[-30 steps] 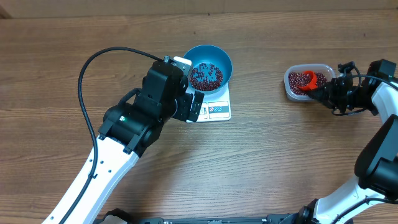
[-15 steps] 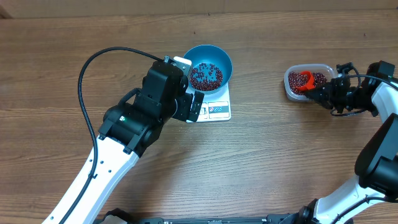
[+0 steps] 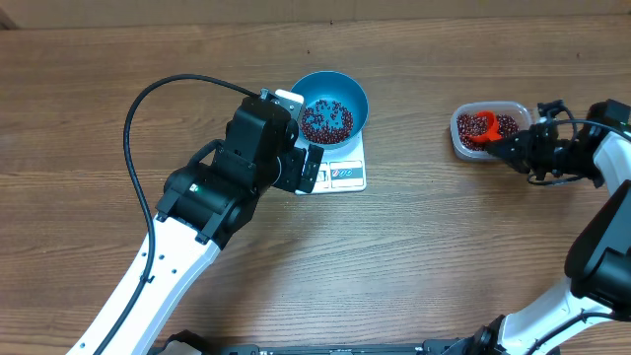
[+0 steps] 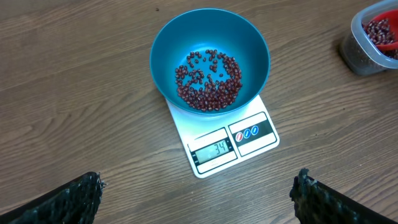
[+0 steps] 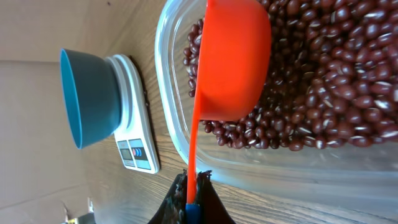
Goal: Scoop item into bowl and weigh 150g on scale
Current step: 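Drag the scoop through the beans to fill it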
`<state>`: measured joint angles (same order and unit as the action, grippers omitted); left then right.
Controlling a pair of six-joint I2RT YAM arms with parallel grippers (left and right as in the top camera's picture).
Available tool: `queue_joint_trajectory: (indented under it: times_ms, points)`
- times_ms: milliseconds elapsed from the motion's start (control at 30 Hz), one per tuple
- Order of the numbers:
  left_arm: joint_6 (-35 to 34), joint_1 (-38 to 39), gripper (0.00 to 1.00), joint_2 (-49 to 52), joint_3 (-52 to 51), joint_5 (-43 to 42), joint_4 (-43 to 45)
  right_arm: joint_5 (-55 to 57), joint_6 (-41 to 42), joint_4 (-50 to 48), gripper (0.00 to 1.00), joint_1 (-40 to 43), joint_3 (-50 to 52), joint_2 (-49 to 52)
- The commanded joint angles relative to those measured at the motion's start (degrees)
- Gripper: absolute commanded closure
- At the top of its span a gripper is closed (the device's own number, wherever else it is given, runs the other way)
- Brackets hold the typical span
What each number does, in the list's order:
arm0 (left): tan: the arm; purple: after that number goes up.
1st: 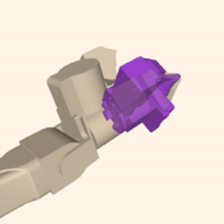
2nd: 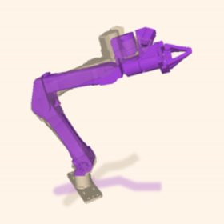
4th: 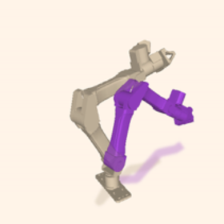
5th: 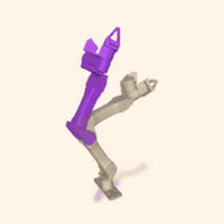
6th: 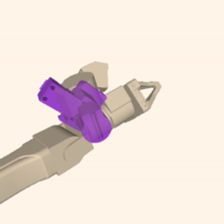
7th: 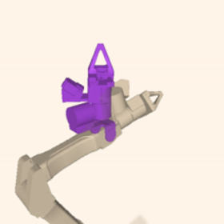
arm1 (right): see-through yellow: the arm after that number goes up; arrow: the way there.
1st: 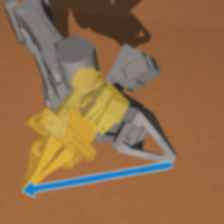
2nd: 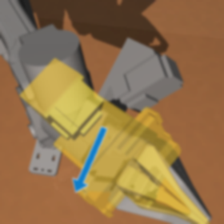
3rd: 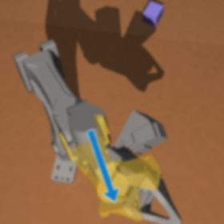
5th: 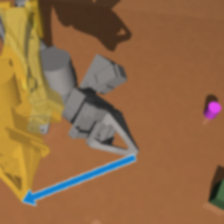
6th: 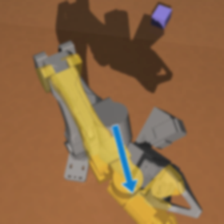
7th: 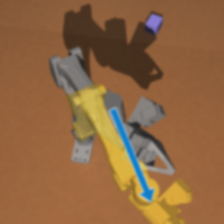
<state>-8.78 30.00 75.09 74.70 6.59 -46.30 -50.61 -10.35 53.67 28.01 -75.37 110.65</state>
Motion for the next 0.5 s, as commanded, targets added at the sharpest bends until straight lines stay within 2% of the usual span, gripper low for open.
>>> queue_joint_trajectory:
  times_ms: [0,467]
  points:
    - [1.05,-0.09,0.00,-0.83,1.18,-0.48,0.02,-3.48,-0.70,0.13,0.96,1.62,0.55,0.50]
    - [1.05,-0.09,0.00,-0.83,1.18,-0.48,0.02,-11.54,-6.08,4.83,0.96,4.68,0.55,0.50]
